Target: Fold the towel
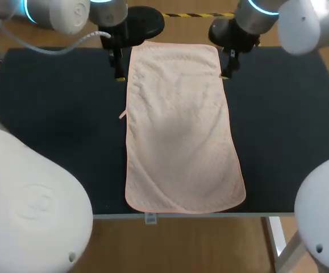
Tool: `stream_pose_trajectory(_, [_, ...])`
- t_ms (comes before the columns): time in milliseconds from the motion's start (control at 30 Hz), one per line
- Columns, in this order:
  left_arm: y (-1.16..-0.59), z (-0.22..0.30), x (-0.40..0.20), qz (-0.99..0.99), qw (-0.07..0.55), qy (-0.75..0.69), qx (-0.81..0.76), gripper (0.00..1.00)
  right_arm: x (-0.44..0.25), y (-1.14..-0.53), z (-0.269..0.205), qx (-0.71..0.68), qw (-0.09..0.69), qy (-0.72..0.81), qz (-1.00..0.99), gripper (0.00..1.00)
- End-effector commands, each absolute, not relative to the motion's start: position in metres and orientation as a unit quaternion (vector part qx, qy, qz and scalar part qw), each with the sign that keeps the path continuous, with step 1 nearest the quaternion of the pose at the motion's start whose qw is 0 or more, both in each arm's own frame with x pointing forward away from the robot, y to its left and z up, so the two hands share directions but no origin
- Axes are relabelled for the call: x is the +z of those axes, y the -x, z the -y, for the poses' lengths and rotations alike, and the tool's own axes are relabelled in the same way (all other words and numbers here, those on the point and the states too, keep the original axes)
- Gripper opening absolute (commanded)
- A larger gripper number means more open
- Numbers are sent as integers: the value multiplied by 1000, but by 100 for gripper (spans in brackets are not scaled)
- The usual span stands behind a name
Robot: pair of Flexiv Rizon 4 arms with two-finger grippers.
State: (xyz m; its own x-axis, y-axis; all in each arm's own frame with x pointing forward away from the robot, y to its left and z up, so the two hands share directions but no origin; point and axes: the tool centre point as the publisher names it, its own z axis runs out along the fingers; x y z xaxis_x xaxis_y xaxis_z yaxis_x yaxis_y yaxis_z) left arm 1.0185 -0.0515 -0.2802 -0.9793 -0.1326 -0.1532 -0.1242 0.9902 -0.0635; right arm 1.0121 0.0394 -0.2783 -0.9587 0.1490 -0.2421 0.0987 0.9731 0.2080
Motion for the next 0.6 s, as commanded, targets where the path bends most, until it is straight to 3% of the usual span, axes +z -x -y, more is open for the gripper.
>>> stream_pose_trajectory(33, [-1016, 61, -288, -995, 71, 67, -37, 100, -283, -1016, -43, 73, 108, -54, -990, 100])
stream_pose_trajectory(600, [-996, 82, -323, -996, 28, 57, -57, 100, -327, -1009, -42, 60, 76, -11, -995, 100])
